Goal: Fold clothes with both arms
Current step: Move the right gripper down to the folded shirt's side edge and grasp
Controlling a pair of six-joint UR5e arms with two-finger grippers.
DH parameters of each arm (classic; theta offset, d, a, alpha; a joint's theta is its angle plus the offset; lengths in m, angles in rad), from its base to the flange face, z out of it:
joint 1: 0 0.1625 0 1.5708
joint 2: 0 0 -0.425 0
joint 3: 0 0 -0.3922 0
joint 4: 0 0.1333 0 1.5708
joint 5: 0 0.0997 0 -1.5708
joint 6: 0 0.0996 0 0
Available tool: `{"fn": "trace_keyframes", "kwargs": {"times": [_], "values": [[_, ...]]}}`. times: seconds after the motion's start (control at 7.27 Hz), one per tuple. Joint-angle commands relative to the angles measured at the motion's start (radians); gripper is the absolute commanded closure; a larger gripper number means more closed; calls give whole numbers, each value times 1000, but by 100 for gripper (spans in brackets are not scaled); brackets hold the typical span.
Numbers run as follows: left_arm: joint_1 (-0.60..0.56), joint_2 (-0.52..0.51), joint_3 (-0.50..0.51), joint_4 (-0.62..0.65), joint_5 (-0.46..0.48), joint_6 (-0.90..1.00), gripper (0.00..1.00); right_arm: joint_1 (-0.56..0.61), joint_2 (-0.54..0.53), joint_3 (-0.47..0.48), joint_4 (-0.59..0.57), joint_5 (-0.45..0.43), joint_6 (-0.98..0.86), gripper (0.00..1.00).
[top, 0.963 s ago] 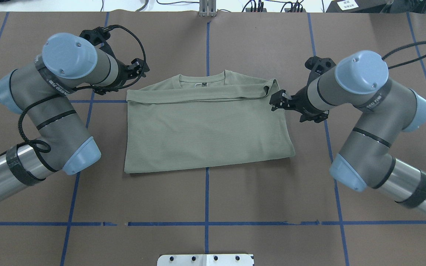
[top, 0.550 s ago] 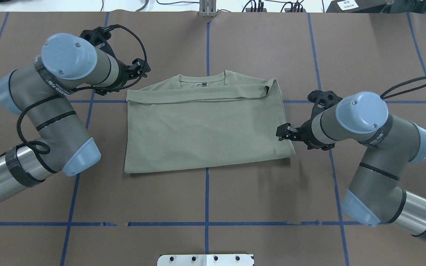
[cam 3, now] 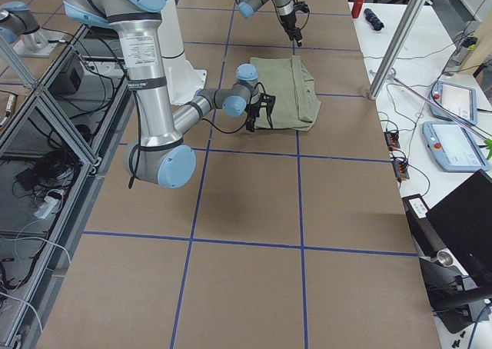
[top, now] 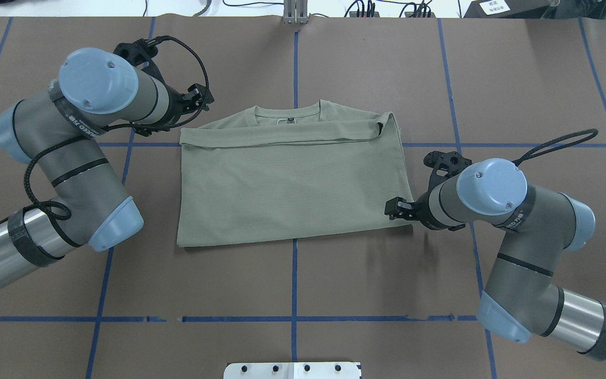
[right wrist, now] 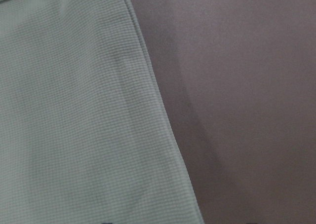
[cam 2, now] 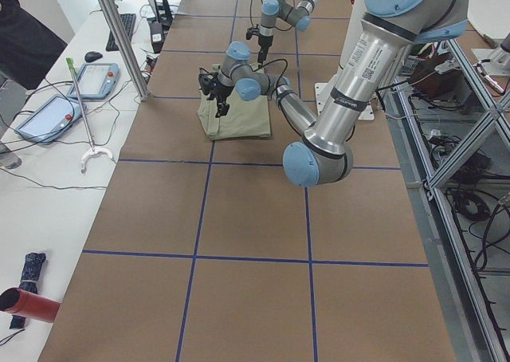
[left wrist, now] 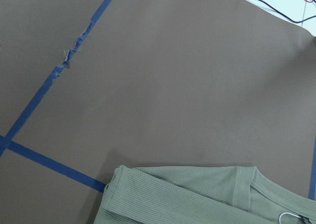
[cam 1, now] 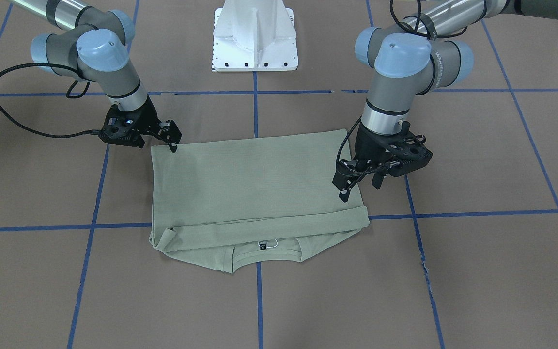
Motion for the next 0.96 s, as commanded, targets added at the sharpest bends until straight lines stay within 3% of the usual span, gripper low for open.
{"fn": "trace_keyframes", "kwargs": {"times": [0.0,0.14,0.41,0.83], "values": [[0,2,0,0,1,-2,0,5,5,-5,0,-3,1,27],[0,2,0,-2,1,-2,0,8,3,-5,0,-3,-1,47],[2,-1,-1,-2,1,-2,0,14,5,-5,-8,2,-1,98],[3,-3,-11,0,1,-3,0,18,-14,7,-9,11,-2,100]]}}
